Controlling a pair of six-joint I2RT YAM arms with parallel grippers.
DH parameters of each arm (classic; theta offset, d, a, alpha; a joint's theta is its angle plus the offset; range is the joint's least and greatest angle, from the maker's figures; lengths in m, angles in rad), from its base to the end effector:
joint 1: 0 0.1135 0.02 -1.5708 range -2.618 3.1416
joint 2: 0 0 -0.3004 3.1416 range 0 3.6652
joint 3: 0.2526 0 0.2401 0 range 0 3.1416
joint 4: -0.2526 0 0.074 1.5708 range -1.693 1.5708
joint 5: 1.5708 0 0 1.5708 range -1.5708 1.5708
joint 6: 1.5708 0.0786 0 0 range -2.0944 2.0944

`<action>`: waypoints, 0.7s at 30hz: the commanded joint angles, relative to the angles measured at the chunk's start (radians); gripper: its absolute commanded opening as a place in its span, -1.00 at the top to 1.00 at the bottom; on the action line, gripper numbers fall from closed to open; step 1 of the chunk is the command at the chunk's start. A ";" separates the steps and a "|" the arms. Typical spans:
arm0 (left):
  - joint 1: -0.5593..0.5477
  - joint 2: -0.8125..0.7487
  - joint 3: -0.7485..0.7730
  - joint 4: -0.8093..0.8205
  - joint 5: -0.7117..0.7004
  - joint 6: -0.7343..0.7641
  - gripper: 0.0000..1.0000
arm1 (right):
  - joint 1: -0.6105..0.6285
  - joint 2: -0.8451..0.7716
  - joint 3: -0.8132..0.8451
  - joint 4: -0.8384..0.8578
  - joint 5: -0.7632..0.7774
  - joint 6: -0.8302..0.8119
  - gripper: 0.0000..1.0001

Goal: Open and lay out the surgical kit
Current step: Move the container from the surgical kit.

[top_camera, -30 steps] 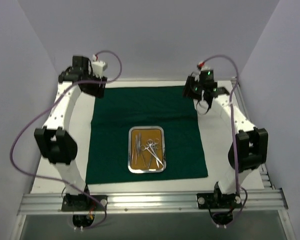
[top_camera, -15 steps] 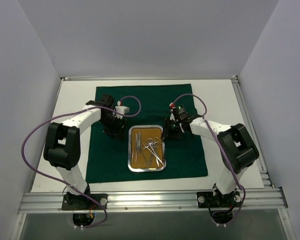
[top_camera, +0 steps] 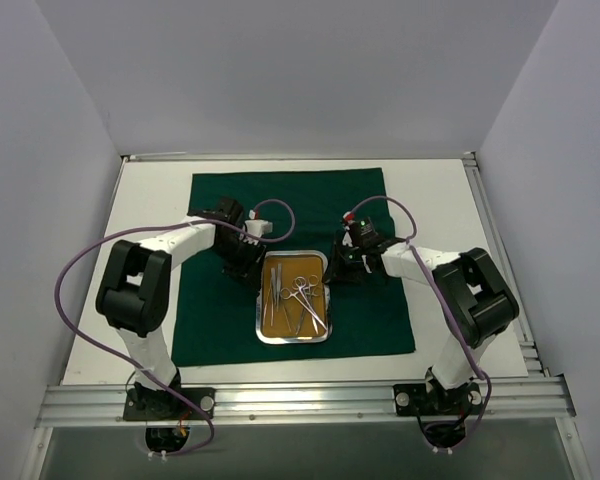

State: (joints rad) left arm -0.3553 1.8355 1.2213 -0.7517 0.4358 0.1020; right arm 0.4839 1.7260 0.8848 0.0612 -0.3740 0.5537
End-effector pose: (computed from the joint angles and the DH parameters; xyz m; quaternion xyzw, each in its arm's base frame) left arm 0.3191 -0.1538 0.1763 0.2417 0.9409 -0.2259 0.0719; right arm 0.3148 0.1979 0.1735 -0.0399 0.9087 0.3366 0.2436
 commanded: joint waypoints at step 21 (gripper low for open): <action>-0.083 0.096 0.012 0.048 0.069 -0.025 0.26 | 0.027 0.000 -0.040 0.031 -0.046 0.061 0.75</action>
State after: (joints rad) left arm -0.4129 1.9015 1.2243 -0.7292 0.4774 0.0635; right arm 0.4923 1.7260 0.8452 0.1440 -0.4019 0.6056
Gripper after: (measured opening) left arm 0.392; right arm 0.138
